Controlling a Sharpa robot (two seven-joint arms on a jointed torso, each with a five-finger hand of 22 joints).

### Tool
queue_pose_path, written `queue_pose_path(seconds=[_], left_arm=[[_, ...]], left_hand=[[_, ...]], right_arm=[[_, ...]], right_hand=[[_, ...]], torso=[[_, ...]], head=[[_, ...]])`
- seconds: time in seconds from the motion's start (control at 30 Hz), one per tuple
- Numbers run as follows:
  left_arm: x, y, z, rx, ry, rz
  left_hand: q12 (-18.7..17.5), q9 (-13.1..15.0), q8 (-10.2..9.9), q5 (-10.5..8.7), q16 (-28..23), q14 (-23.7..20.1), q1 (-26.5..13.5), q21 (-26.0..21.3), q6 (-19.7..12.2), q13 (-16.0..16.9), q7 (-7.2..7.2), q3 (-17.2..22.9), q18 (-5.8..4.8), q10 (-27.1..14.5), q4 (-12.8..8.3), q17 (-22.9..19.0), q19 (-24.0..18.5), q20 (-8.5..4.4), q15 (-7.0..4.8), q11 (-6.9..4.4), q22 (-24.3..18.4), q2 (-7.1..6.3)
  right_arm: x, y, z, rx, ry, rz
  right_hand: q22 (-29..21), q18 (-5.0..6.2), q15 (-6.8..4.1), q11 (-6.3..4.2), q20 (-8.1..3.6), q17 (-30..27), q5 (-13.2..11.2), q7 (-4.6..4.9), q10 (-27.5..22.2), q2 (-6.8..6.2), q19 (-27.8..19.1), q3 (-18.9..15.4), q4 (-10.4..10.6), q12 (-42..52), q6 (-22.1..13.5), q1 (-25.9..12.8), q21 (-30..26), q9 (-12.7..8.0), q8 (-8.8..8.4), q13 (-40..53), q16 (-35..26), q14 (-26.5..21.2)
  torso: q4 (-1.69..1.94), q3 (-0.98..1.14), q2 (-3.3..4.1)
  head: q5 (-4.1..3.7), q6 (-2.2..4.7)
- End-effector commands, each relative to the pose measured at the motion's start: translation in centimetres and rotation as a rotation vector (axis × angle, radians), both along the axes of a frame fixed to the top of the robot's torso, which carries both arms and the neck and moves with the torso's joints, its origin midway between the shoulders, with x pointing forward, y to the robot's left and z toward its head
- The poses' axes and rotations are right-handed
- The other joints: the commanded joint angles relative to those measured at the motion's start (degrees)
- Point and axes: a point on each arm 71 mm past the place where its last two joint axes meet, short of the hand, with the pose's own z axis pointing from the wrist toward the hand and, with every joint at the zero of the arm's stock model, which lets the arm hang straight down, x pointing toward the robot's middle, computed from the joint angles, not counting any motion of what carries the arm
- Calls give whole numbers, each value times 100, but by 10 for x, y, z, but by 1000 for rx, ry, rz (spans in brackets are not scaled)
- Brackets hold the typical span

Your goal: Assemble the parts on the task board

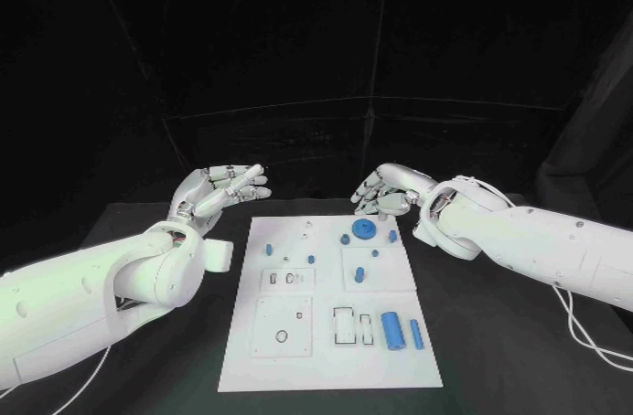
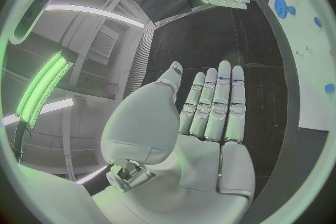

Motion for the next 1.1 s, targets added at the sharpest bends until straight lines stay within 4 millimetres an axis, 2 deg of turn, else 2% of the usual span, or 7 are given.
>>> queue_pose_path(seconds=[0.03, 0.17, 0.27, 0.4, 0.63, 0.77, 1.1], left_arm=[[-7, -7, 5, 1, -21, -70], [-12, -9, 6, -4, -18, -95], [-14, -11, 7, -7, -18, -106], [-17, -13, 8, -12, -17, -121], [-19, -13, 8, -12, -9, -129], [-18, -11, 8, -10, -5, -125], [-19, -9, 9, -9, -1, -127]], left_hand=[[-37, -9, -34, 32, -37, 21, 50, -5, 27, 0, 13, 4, 40, 38, -43, 9, 39, 10, 7, 4, -15, 5], [-66, -12, -55, 32, -34, 68, 39, -9, 35, -3, 10, 5, 43, 45, -53, 33, 74, 3, -3, 2, -24, 12], [-75, -12, -62, 32, -33, 85, 36, -9, 39, -4, 8, 5, 43, 50, -57, 42, 88, 0, -7, 0, -27, 14], [-80, -13, -66, 32, -33, 94, 36, -10, 42, -4, 6, 7, 44, 53, -60, 47, 96, -2, -9, -2, -29, 16], [-97, -15, -78, 31, -45, 91, 29, -17, 38, -8, 12, 5, 41, 47, -64, 53, 101, -3, -7, 2, -36, 15], [-112, -17, -89, 31, -57, 86, 19, -24, 35, -10, 18, 1, 40, 41, -65, 57, 103, -2, -3, 7, -42, 15], [-119, -18, -94, 30, -63, 83, 14, -28, 33, -12, 21, -1, 39, 38, -66, 59, 104, -2, -2, 9, -45, 14]], right_arm=[[0, 6, -3, -241, -67, -7], [1, 11, -4, -288, -91, -9], [1, 15, -4, -310, -96, -5], [0, 22, -5, -338, -99, 9], [-1, 28, -7, -369, -80, 23], [0, 31, -9, -381, -71, 26], [2, 35, -11, -401, -64, 31]], right_hand=[[171, -25, 1, -4, 15, 346, -26, 16, -147, -52, 100, 60, 4, -16, -6, -84, 284, -7, -51, -7, 504, 265], [547, -35, 44, 43, 38, 2265, -240, 41, -352, -97, 157, 97, 18, -5, -68, -190, 817, -5, -59, -4, 2334, 337], [1338, -112, 74, 67, 62, 3002, -286, 47, -462, -109, 196, 118, 28, 3, -97, -218, 1541, -2, -54, 1, 3042, 314], [2165, -195, 81, 78, 121, 3628, -287, 55, -559, -132, 205, 151, 32, 2, -144, -226, 2290, -3, -57, 3, 3625, 276], [3022, -277, 89, 61, 170, 4090, -278, 3, -497, -151, 242, 176, 51, 30, -122, -286, 3022, 2, -48, 13, 4067, 268], [3143, -282, 93, 62, 176, 4142, -276, -10, -502, -153, 225, 190, 49, 22, -130, -290, 3140, 0, -52, 9, 4133, 257], [3336, -298, 86, 65, 193, 4228, -225, -4, -489, -117, 194, 259, 35, 22, -135, -262, 3330, 0, -52, 6, 4238, 237]], torso=[[37, -14, 163], [59, -17, 248], [75, -24, 296], [103, -33, 350], [127, -42, 411], [131, -32, 430], [135, -29, 464]], head=[[-34, 61], [-49, 98], [-50, 109], [-68, 102], [-74, 92], [-76, 97], [-71, 81]])
